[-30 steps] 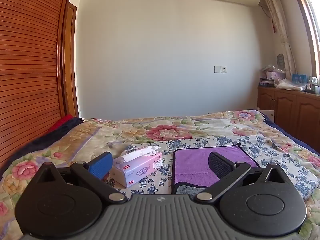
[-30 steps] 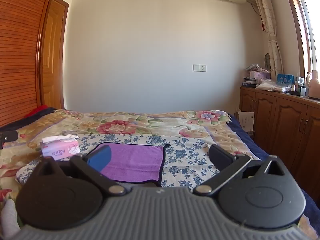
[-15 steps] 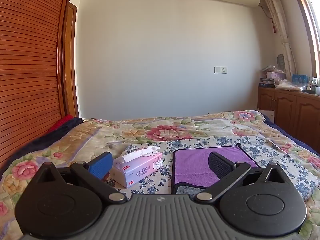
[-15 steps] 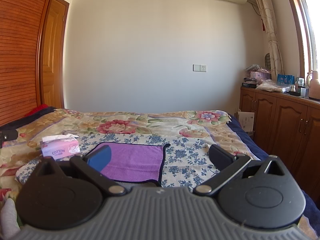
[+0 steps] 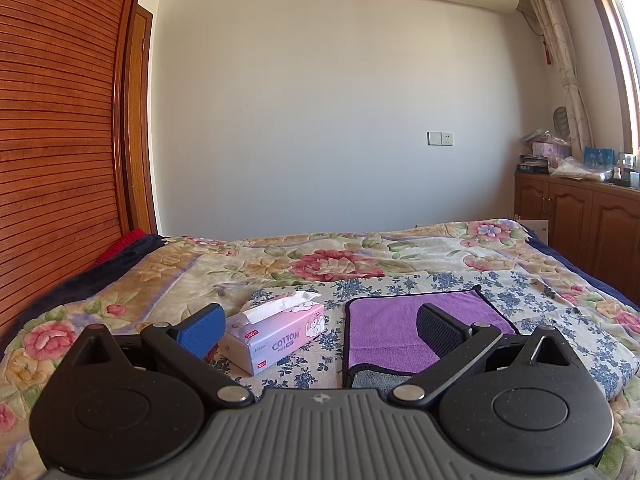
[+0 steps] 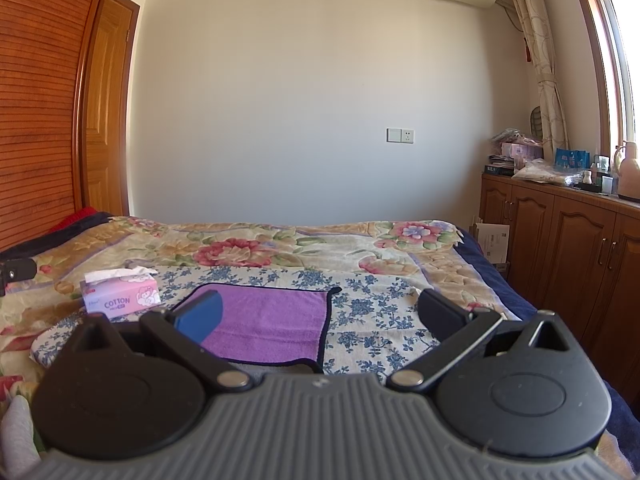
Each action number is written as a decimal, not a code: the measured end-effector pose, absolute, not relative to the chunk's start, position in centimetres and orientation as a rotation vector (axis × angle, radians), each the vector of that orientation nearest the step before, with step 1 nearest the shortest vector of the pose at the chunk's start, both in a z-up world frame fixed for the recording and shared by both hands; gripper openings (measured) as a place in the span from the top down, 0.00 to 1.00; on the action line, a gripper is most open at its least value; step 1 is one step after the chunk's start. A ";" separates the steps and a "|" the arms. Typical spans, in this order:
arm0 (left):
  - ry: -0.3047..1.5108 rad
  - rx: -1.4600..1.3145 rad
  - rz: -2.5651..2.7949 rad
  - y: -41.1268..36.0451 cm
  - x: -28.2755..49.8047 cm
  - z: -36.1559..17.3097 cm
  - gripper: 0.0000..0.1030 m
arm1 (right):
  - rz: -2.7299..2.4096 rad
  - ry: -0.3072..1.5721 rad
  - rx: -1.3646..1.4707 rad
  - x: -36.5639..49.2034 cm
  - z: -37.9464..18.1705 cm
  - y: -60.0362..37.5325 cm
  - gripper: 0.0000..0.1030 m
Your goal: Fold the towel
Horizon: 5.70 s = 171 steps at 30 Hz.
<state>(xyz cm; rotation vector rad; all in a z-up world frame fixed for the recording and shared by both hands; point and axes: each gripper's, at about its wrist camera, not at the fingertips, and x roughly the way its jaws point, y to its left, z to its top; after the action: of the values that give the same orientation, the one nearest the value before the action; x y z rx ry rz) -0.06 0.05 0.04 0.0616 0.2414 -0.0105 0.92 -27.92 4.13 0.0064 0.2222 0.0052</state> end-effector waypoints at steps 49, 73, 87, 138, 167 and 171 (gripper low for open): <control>0.260 0.071 -0.020 -0.1 0.1 0.0 0.00 | 0.006 0.228 0.012 1.2 3.8 -28.1 0.00; 0.356 0.129 -0.085 -1.7 2.7 -1.7 0.00 | 0.074 0.292 -0.010 3.3 2.7 -27.0 0.00; 0.406 0.156 -0.096 -2.3 5.4 -2.8 0.00 | 0.110 0.340 -0.011 5.2 2.1 -26.8 0.00; 0.658 0.081 -0.171 -1.1 16.5 -8.6 0.34 | 0.214 0.606 -0.013 15.5 -2.9 -27.8 0.00; 0.768 -0.053 -0.200 0.5 18.2 -9.6 0.69 | 0.304 0.882 0.145 18.5 -5.4 -30.3 0.36; 0.767 -0.053 -0.204 0.3 18.1 -9.6 0.72 | 0.301 0.887 0.153 18.6 -5.4 -30.7 0.43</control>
<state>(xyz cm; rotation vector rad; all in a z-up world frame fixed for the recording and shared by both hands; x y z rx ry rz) 18.09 0.33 -9.60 -0.0533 0.7667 -0.2044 18.64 -30.67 -5.40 0.1530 0.8866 0.3005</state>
